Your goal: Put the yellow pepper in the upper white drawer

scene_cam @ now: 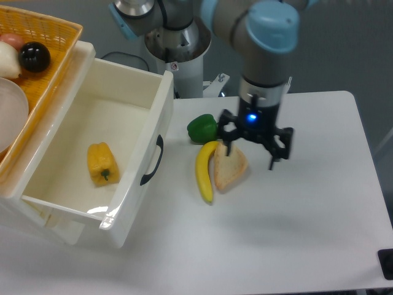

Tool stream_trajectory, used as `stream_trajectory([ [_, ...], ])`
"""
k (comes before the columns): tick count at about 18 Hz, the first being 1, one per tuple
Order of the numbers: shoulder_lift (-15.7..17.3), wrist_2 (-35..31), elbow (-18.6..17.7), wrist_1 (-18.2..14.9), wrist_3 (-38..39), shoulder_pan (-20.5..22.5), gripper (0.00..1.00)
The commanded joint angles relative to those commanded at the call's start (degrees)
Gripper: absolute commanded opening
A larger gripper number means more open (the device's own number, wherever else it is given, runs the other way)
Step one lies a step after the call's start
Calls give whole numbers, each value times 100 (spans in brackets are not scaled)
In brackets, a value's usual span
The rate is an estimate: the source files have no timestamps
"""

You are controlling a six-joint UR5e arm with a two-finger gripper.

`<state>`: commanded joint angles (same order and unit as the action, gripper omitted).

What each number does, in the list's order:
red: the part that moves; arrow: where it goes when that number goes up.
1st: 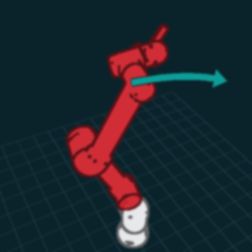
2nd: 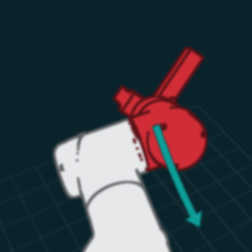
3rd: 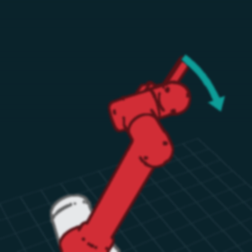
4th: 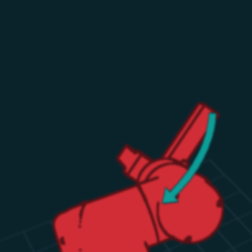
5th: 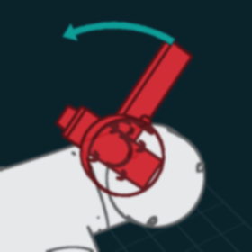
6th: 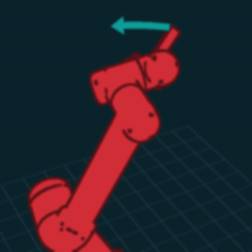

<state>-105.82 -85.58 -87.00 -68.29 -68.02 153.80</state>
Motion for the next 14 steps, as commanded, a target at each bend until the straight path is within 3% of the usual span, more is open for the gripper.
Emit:
stream_trajectory([
  [3,-228,-397,-54,-9,-421,44,100],
  [8,-781,-398,8,-53,-1326,211,100],
  [14,-1046,-407,61,-18,-1574,194,100],
])
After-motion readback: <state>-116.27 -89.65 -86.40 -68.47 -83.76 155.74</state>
